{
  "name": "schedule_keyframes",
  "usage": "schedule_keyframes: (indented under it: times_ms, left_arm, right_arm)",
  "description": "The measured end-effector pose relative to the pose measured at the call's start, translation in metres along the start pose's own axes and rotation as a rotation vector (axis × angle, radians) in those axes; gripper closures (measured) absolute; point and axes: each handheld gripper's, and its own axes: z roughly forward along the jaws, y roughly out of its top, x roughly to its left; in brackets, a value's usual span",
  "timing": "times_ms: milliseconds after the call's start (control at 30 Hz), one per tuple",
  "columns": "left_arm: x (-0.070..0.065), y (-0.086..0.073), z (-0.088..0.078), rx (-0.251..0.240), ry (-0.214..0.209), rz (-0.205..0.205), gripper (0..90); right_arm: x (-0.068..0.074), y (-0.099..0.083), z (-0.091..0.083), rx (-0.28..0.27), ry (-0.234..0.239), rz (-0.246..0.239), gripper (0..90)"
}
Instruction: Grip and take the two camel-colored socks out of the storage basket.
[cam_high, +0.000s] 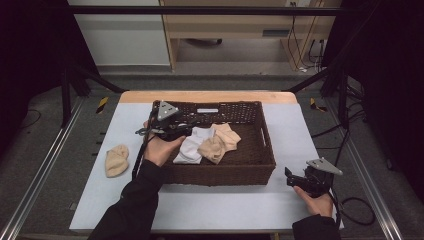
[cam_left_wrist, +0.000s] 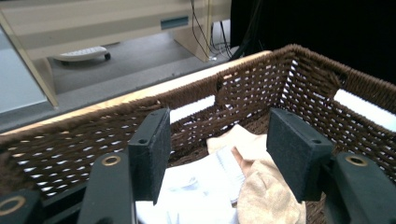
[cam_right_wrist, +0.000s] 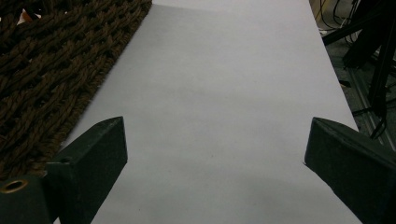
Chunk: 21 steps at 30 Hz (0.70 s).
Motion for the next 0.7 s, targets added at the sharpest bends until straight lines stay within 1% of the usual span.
schedule_keyframes:
  times_ms: [67, 100, 167, 267, 300, 400, 433, 467, 500, 533, 567, 600, 633, 700]
  left_arm:
    - [-0.003, -0.003, 0.010, 0.020, 0.001, 0.015, 40.1]
    - [-0.004, -0.004, 0.014, 0.025, 0.002, 0.012, 40.3]
    - [-0.006, -0.006, 0.020, 0.041, 0.001, 0.021, 40.9]
    - [-0.009, -0.010, 0.027, 0.063, 0.001, 0.040, 41.9]
    - [-0.009, -0.010, 0.027, 0.063, 0.001, 0.040, 42.2]
    - [-0.013, -0.014, 0.037, 0.099, -0.006, 0.056, 43.1]
    - [-0.013, -0.014, 0.037, 0.099, -0.006, 0.056, 43.6]
    - [-0.015, -0.017, 0.042, 0.123, -0.009, 0.064, 43.9]
    - [-0.016, -0.018, 0.044, 0.135, -0.015, 0.065, 44.3]
    - [-0.016, -0.020, 0.047, 0.157, -0.030, 0.061, 44.1]
    - [-0.016, -0.020, 0.047, 0.157, -0.030, 0.061, 44.1]
    - [-0.018, -0.023, 0.052, 0.184, -0.049, 0.067, 44.4]
    - [-0.019, -0.025, 0.055, 0.196, -0.052, 0.075, 44.4]
    - [-0.020, -0.029, 0.060, 0.216, -0.062, 0.076, 44.8]
  right_arm:
    - [0.000, 0.000, 0.000, 0.000, 0.000, 0.002, 6.1]
    - [0.000, 0.000, 0.000, 0.000, 0.000, 0.002, 6.1]
    - [0.000, 0.000, 0.000, -0.001, 0.001, 0.002, 6.1]
    - [0.000, 0.000, 0.000, -0.002, 0.002, 0.002, 6.2]
    - [0.000, 0.000, 0.000, -0.002, 0.002, 0.002, 6.2]
    - [0.000, 0.000, 0.000, -0.002, 0.002, 0.003, 6.2]
    - [0.000, 0.000, 0.000, -0.002, 0.001, 0.003, 6.2]
    - [0.000, 0.000, 0.000, -0.002, 0.001, 0.003, 6.2]
    - [0.000, 0.000, 0.000, -0.002, 0.001, 0.003, 6.2]
    - [0.000, 0.000, 0.000, -0.002, 0.001, 0.003, 6.2]
    - [0.000, 0.000, 0.000, -0.002, 0.001, 0.003, 6.2]
    - [0.000, 0.000, 0.000, -0.002, 0.001, 0.003, 6.2]
    - [0.000, 0.000, 0.000, -0.002, 0.002, 0.003, 6.3]
    - [0.000, 0.000, 0.000, -0.003, 0.001, 0.003, 6.3]
